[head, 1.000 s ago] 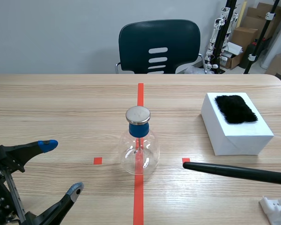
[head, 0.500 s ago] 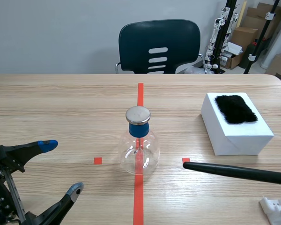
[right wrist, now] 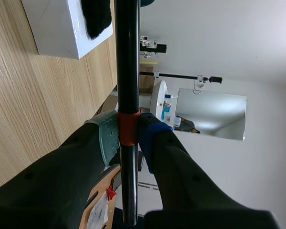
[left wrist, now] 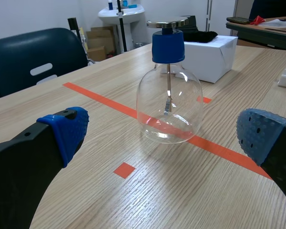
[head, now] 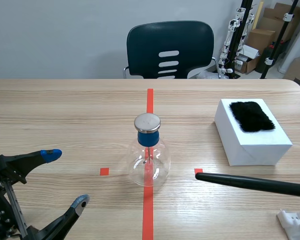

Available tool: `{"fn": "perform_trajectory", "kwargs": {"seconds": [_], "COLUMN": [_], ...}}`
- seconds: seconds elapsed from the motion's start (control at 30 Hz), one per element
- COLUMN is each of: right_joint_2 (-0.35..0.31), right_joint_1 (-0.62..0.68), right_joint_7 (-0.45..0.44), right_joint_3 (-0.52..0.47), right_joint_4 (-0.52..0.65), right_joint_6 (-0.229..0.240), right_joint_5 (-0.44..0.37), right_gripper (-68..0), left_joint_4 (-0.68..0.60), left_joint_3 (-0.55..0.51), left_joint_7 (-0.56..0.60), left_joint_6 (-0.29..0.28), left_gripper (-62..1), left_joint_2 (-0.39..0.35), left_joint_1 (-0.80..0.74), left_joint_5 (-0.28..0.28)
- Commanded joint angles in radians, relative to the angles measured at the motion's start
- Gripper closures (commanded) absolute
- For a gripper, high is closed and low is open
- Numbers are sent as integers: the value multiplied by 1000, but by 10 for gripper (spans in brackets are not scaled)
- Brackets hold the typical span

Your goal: Do the electroscope experiment. hold the rod still at the electroscope

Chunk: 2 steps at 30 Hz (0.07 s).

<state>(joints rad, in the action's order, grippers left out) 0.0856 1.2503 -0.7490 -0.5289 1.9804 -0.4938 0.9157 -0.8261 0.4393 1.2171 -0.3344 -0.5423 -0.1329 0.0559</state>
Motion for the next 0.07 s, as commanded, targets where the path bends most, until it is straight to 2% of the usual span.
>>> {"fn": "perform_trajectory", "kwargs": {"seconds": [0.0, 0.03], "right_joint_2": [-8, -8], "right_joint_1": [2, 2], "right_joint_7": [6, 6], "right_joint_3": [-11, -11], "right_joint_4": [15, 15], "right_joint_6": [-14, -14], "right_joint_5": [-12, -12], "right_gripper": [-4, -4], "left_joint_4": [-11, -11], "left_joint_3": [-1, -1], "left_joint_7": [20, 20], "left_joint_6": [-1, -1], "left_gripper": [-623, -623], "left_joint_2": [4, 4], "left_joint_1": [3, 3], "left_joint_5": [-7, -7]}}
